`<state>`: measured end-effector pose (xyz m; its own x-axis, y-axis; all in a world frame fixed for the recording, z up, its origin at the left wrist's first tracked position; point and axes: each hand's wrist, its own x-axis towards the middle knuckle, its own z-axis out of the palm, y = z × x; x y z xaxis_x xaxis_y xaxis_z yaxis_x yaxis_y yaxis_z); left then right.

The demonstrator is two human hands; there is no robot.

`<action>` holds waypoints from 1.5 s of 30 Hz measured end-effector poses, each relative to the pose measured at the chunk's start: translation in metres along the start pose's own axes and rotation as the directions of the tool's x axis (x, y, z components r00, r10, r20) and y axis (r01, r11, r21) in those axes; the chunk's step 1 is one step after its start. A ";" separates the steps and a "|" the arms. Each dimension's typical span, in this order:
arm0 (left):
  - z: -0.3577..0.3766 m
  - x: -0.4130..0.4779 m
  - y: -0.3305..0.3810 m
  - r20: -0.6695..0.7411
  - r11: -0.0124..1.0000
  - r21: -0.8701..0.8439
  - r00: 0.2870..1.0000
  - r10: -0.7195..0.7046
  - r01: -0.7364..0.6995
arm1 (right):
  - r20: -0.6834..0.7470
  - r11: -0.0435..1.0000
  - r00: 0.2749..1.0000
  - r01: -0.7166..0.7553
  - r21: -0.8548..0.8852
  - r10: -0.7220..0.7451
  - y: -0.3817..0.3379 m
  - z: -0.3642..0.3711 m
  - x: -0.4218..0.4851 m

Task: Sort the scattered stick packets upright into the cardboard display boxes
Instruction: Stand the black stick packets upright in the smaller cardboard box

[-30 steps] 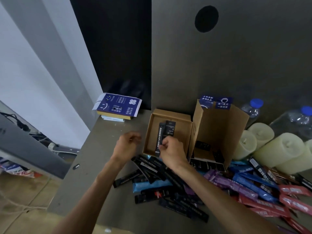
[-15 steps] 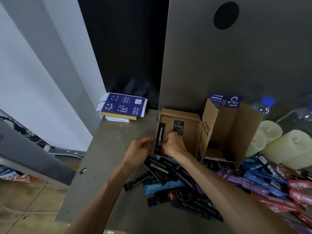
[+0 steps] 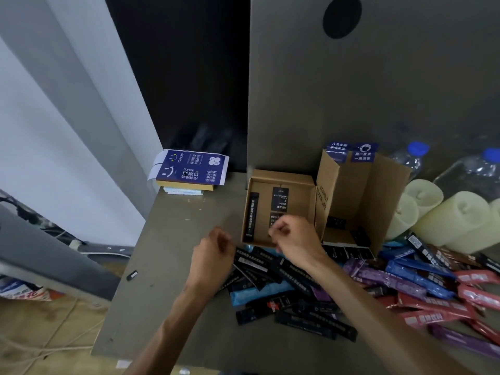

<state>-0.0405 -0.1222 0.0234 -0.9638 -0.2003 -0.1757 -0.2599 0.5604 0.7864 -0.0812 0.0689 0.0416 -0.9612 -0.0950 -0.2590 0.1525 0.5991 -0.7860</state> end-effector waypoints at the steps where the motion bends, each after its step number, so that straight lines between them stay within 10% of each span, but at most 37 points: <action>1: 0.003 -0.006 0.001 0.048 1.000 0.022 0.999 0.006 -0.007 | 0.016 1.000 1.000 -0.006 0.021 0.006 0.007 -0.007 -0.016; 13: 0.062 -0.012 0.013 0.326 0.975 0.221 0.945 -0.036 -0.039 | 0.016 0.995 0.997 -0.070 -0.070 0.072 0.084 -0.023 -0.086; 20: 0.043 -0.010 0.035 0.404 0.998 -0.009 0.913 0.066 -0.068 | -0.002 1.000 1.000 -0.008 -0.019 0.008 0.079 -0.029 -0.085; 30: 0.005 0.010 0.081 0.282 0.981 -0.149 0.945 0.166 -0.128 | -0.044 0.967 0.998 -0.026 0.252 0.039 0.046 -0.033 -0.074; 45: 0.007 0.031 0.084 0.165 0.971 -0.176 0.967 0.194 -0.165 | 0.300 0.828 0.948 -0.252 0.500 0.107 0.028 -0.038 -0.067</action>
<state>-0.0929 -0.0756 0.0794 -0.9922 0.0475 -0.1148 -0.0829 0.4356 0.8963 -0.0212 0.1228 0.0584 -0.8257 -0.2644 -0.4983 0.4838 0.1224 -0.8666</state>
